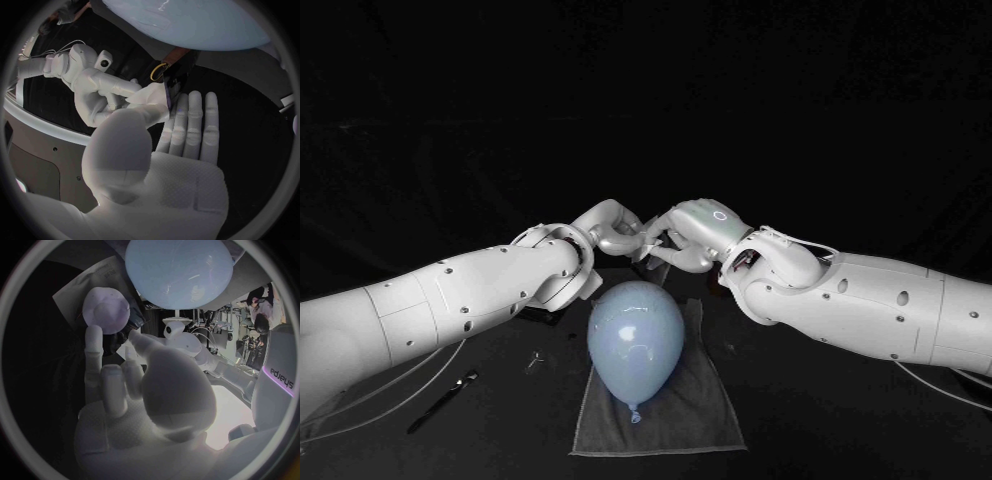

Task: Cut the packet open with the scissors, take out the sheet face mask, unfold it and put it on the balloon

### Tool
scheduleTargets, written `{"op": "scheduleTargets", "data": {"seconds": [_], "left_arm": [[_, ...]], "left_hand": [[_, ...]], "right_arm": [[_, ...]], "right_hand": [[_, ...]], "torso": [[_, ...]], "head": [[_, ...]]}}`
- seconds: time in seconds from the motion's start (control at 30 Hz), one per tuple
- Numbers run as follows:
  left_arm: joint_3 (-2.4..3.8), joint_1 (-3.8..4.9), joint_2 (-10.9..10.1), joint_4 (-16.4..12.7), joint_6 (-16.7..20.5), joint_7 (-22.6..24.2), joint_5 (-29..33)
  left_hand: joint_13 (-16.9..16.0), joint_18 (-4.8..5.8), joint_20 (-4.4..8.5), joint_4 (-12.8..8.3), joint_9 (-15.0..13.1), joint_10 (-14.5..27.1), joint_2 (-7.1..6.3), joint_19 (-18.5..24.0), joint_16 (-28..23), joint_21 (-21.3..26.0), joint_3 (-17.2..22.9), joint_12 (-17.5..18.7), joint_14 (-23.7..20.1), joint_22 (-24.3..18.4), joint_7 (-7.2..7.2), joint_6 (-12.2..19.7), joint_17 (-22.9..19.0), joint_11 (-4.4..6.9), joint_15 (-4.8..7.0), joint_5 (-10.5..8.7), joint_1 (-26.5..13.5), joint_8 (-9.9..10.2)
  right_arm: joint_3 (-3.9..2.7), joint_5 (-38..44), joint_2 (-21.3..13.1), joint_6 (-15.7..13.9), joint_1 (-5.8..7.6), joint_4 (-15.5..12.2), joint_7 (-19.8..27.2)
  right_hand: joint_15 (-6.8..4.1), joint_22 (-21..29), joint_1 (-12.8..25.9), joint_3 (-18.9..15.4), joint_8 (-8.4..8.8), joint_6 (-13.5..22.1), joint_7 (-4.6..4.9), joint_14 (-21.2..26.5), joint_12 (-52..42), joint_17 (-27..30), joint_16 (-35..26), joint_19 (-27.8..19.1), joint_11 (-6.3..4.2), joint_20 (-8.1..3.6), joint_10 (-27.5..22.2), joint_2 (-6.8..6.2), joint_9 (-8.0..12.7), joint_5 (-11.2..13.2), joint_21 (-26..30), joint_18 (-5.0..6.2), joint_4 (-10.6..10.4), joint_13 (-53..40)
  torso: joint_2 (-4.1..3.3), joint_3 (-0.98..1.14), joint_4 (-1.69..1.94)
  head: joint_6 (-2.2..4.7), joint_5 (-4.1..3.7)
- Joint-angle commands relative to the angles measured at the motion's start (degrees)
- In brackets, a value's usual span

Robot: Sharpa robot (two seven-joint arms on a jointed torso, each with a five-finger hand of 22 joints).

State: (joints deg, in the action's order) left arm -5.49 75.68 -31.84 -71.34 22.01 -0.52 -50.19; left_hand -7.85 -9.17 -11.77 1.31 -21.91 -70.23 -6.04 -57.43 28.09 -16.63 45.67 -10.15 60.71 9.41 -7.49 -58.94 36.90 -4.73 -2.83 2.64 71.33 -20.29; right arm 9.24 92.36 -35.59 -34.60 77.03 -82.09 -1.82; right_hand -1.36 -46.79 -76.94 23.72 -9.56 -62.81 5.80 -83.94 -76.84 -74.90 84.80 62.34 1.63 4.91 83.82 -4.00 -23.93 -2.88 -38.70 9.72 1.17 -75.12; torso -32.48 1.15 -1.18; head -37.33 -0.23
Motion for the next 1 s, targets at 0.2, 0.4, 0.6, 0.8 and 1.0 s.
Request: {"op": "scheduleTargets", "data": {"seconds": [0.2,0.4,0.6,0.8,1.0], "left_arm": [[0.05,0.07,-0.1,-0.5,-1.2,0.9,0.2],[0.05,0.07,-0.1,-0.5,-1.7,0.9,0.7],[0.06,0.08,-0.2,-0.2,-2.7,1.8,4.7],[0.06,0.09,-0.4,0.2,-4.4,2.5,8.3],[0.06,0.10,-0.5,0.4,-6.6,3.0,11.4]], "left_hand": [[-0.1,-0.88,0.02,-1.1,-3.1,-0.5,0.32,0.3,0.3,-0.2,0.9,-0.1,0.0,0.1,0.11,-0.4,0.0,0.07,0.33,0.21,0.2,-0.2],[-0.1,-0.81,-0.02,-1.0,-3.1,-0.5,0.40,0.6,0.3,-0.5,0.9,-0.1,0.0,0.3,0.03,-0.3,-0.1,-0.01,0.26,0.20,0.0,-0.2],[0.0,-0.63,-0.37,-0.1,-3.0,0.2,0.45,1.6,0.0,-0.5,0.7,0.3,-0.6,0.4,-0.33,0.4,-0.3,-0.36,-0.08,0.18,-0.9,0.0],[0.2,-0.52,-1.11,1.2,-3.1,1.2,-0.07,2.9,-0.4,0.0,-0.6,0.8,-1.7,0.2,-0.91,1.8,-0.5,-0.97,-0.69,0.16,-2.1,0.3],[0.2,-0.66,-1.40,1.6,-3.3,1.5,-0.10,3.2,-0.3,0.2,-1.4,0.9,-2.1,0.0,-0.88,2.2,-0.5,-1.01,-0.75,0.17,-2.3,0.2]], "right_arm": [[-0.04,0.6,0.4,-3.4,0.06,0.9,0.3],[-0.04,0.5,0.2,-3.7,0.06,0.7,0.6],[-0.05,-0.3,0.0,-3.5,0.06,0.4,0.7],[-0.05,-0.9,-0.1,-3.3,0.06,0.3,0.7],[-0.05,-1.2,-0.1,-2.7,0.07,0.5,0.4]], "right_hand": [[-1.22,-0.2,0.7,-0.3,-1.78,-1.6,-1.18,-2.3,-0.7,-6.7,0.8,0.7,-1.21,-0.79,0.7,2.08,-0.8,0.1,-0.2,0.80,-2.0,-3.6],[-1.50,-0.2,1.0,-0.4,-2.47,-1.8,-1.50,-2.4,-1.3,-6.9,0.9,0.9,-1.52,-1.06,1.0,2.83,-1.1,0.1,-0.1,0.77,-3.1,-4.2],[-1.56,-0.3,0.9,-0.4,-2.65,-1.8,-1.58,-2.5,-1.5,-7.0,1.0,0.9,-1.59,-1.11,1.1,3.00,-1.2,0.1,0.0,0.77,-3.2,-4.4],[-1.60,-0.3,0.8,-0.3,-2.79,-1.9,-1.64,-2.5,-1.8,-7.1,1.0,0.9,-1.64,-1.15,1.3,3.09,-1.3,0.1,0.0,0.76,-3.3,-4.6],[-1.64,-0.3,0.8,-0.3,-2.88,-1.9,-1.68,-2.5,-1.9,-7.1,1.0,1.0,-1.67,-1.18,1.3,3.17,-1.3,0.1,0.0,0.76,-3.3,-4.8]], "torso": [[0.01,-0.02,0.02],[0.02,-0.01,-0.05],[0.01,0.03,-0.05],[0.00,0.03,-0.03],[-0.02,0.00,-0.05]], "head": [[-0.16,0.04],[-0.17,0.05],[-0.06,0.04],[-0.02,-0.02],[0.04,-0.08]]}}
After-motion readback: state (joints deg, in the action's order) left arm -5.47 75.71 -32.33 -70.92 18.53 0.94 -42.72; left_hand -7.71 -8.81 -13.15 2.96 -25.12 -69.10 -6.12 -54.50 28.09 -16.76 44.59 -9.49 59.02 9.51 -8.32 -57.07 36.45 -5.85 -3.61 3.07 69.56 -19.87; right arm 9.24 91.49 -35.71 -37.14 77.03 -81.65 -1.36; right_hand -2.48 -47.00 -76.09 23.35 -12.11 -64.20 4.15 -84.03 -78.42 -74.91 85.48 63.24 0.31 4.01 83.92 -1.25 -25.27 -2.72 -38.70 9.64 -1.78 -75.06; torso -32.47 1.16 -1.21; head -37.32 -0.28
